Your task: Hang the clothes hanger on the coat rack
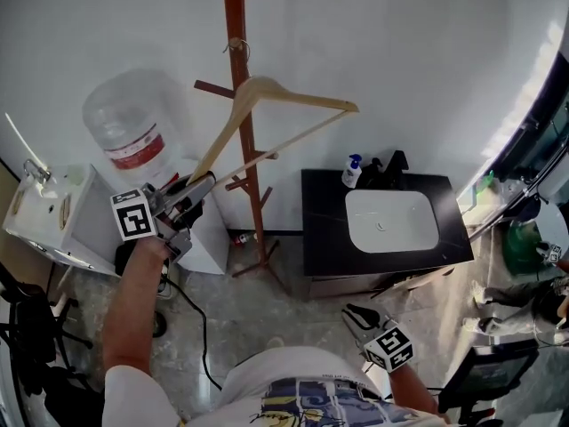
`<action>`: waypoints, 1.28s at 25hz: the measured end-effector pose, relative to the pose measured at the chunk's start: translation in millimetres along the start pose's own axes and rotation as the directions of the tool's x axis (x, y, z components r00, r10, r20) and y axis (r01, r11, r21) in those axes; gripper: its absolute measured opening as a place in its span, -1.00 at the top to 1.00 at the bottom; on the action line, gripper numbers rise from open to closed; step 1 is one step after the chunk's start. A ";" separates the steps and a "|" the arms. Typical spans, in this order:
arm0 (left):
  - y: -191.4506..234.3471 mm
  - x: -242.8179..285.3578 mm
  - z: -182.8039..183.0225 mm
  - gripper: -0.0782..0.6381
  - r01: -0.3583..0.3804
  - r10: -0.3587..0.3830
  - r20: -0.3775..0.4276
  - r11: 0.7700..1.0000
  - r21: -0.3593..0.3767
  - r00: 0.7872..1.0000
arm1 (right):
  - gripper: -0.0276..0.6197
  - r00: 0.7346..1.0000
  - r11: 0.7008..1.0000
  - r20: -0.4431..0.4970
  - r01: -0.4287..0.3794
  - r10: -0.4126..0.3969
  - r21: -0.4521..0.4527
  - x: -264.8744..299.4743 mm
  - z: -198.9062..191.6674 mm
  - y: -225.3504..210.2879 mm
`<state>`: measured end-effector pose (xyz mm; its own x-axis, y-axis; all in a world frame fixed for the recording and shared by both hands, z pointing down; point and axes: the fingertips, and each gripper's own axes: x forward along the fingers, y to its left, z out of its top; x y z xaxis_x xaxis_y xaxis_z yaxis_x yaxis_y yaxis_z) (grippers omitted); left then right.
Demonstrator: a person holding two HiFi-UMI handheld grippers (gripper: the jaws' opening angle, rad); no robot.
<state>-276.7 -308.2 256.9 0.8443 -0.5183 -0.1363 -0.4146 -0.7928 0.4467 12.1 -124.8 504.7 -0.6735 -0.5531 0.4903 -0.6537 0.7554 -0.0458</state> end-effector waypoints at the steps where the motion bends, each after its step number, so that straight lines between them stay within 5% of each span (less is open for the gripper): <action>1: 3.8 -0.5 -2.3 0.65 -0.005 0.005 -0.006 1.000 0.012 1.000 | 0.72 1.000 1.000 -0.002 0.004 -0.004 0.000 3.1 1.3 2.5; 19: 52.4 -7.5 10.1 0.61 -0.142 0.133 0.053 0.956 0.256 0.990 | 0.72 0.996 0.995 -0.010 0.091 -0.091 0.030 18.4 11.1 23.0; 24: 72.0 -18.5 1.7 0.52 -0.185 0.173 0.068 0.945 0.270 0.983 | 0.72 0.996 0.996 -0.015 0.086 -0.085 0.032 17.2 9.5 25.0; 32: 86.5 -53.1 -24.2 0.46 -0.375 0.372 0.074 0.863 0.338 0.925 | 0.72 0.999 0.999 -0.011 0.045 -0.045 0.001 6.3 2.2 13.7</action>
<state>-349.2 -341.5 324.2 0.6014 -0.7985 -0.0252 -0.7891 -0.5987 0.1374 -1.8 -118.7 505.3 -0.6394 -0.5825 0.5019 -0.6838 0.7292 -0.0248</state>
